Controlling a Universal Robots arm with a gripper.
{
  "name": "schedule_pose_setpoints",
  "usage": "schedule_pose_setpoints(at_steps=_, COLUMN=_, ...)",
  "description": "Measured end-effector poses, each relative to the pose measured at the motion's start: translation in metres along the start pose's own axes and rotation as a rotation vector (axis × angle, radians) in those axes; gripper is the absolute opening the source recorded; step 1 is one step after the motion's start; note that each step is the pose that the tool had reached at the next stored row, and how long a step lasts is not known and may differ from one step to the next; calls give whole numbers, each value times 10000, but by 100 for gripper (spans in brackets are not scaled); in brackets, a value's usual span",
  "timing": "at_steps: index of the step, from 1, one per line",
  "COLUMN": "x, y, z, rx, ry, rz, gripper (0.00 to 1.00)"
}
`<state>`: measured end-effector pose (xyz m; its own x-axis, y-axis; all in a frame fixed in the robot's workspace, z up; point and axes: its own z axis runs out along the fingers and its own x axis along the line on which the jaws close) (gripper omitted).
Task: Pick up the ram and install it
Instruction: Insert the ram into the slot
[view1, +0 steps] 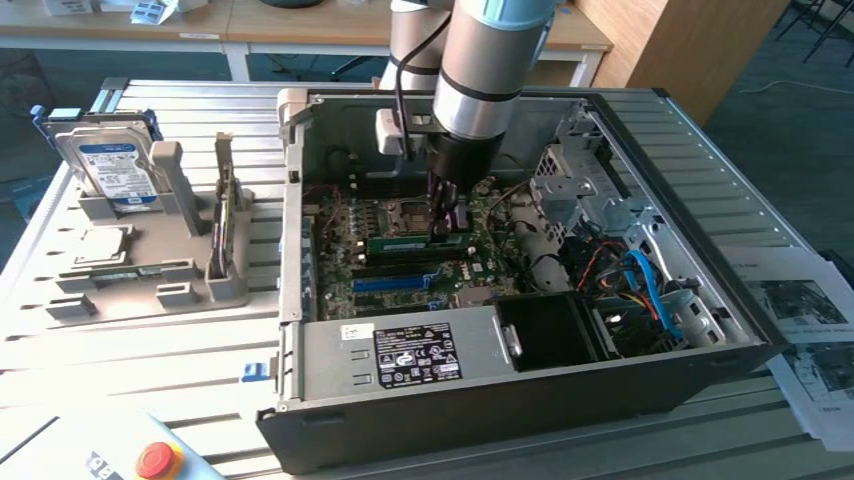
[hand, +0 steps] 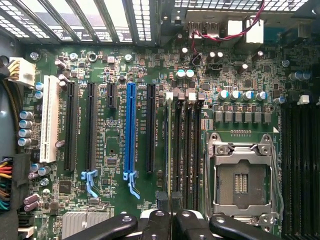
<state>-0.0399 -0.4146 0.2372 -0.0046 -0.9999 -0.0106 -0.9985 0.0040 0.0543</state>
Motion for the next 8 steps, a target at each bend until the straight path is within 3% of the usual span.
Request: schedule_pose_setpoints(at_steps=8, x=0, y=-1, z=13, rx=-1, ry=1, rz=0, gripper=12)
